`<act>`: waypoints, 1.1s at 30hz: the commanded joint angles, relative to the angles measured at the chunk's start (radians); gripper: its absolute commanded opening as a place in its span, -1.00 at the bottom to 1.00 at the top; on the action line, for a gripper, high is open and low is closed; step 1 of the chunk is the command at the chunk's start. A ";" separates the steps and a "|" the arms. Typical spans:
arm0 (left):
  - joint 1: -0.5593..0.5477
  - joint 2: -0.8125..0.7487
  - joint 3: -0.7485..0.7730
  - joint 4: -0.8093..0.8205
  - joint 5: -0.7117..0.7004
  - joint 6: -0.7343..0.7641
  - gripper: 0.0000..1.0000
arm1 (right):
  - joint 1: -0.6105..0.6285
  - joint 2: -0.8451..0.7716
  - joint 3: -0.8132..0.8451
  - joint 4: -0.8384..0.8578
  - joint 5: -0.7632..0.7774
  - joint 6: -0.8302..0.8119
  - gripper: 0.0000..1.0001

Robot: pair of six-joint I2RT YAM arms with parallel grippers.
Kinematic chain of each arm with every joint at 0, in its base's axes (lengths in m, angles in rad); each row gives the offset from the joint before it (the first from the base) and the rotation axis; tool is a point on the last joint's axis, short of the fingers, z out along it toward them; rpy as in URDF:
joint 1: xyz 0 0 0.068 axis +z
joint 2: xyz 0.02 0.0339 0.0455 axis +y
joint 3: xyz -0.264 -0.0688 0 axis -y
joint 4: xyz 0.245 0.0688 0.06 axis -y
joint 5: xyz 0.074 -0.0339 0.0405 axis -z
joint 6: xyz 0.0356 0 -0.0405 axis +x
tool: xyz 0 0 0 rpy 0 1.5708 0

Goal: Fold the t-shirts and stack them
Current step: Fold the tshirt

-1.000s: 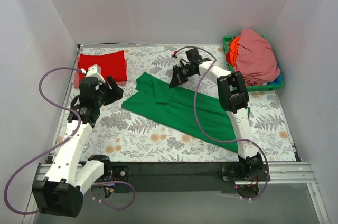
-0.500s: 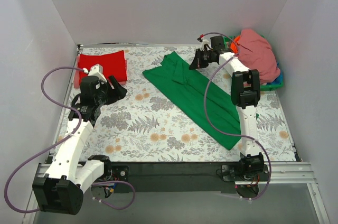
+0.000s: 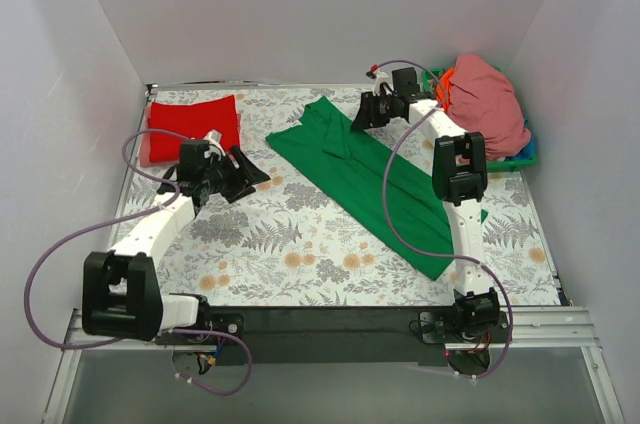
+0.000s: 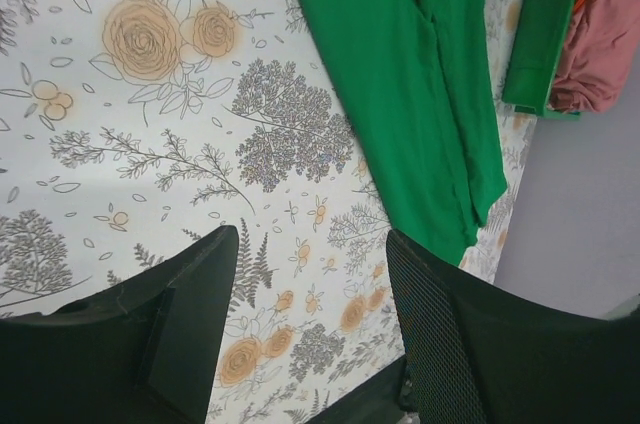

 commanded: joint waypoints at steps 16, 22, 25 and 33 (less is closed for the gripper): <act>-0.197 0.778 0.612 -0.141 -0.360 -0.375 -0.06 | -0.061 -0.871 -0.678 -0.147 -0.076 -0.577 0.97; -0.195 0.911 0.783 -0.296 -0.487 -0.386 -0.49 | -0.081 -1.027 -0.912 -0.091 -0.115 -0.597 0.97; -0.183 0.931 0.808 -0.321 -0.493 -0.373 -0.88 | -0.086 -1.072 -0.964 -0.082 -0.118 -0.605 0.97; -0.033 1.003 0.983 -0.336 -0.356 -0.158 -1.00 | -0.078 -1.113 -1.027 -0.202 -0.212 -0.814 0.97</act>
